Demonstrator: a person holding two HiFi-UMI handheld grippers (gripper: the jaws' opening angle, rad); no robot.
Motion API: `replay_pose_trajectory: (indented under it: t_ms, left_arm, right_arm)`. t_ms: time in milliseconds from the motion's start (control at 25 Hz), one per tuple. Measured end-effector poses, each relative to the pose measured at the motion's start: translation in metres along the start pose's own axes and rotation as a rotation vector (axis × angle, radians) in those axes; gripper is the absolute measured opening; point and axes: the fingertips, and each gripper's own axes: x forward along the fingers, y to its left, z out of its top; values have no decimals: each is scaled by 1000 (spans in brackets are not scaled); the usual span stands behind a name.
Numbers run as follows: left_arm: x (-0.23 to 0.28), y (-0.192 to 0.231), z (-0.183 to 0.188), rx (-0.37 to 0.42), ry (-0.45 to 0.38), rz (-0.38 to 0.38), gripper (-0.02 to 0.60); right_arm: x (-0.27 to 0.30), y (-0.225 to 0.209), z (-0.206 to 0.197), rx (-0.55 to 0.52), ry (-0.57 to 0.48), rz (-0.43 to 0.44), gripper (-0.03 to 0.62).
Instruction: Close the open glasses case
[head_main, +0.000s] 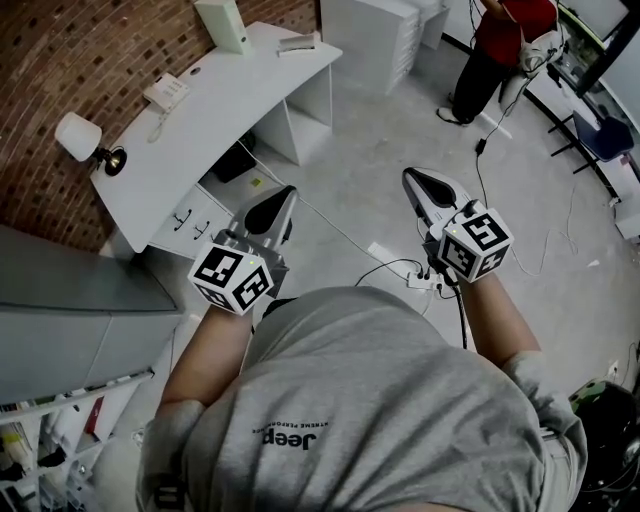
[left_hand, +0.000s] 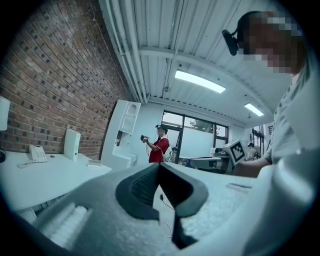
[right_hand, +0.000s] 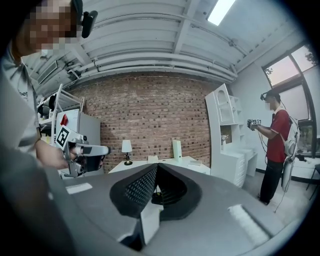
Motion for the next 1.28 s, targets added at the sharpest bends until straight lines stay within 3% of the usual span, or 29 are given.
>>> replay_pose_trajectory:
  t_ms: [240,480,680,1000,1280]
  left_arm:
    - [19,5,-8,-12,20,5,-3]
    - [57,54,-10,-36,25,-43,-3]
    - [99,130,-8,-32,28,-112,-3]
    - [169,275,44,-4,57,-202,-3]
    - [213,364,62,-23,70,-223,-3]
  right_arm:
    - [2,-19,-10,23,12,8,9]
    - [51,-44,-11,33,21,-20,9]
    - [124,-71,-2,25,-3,-53,9]
    - [275,-103,51,28,-59,-57,9]
    - [364,-144,75,50,-65,-82,9]
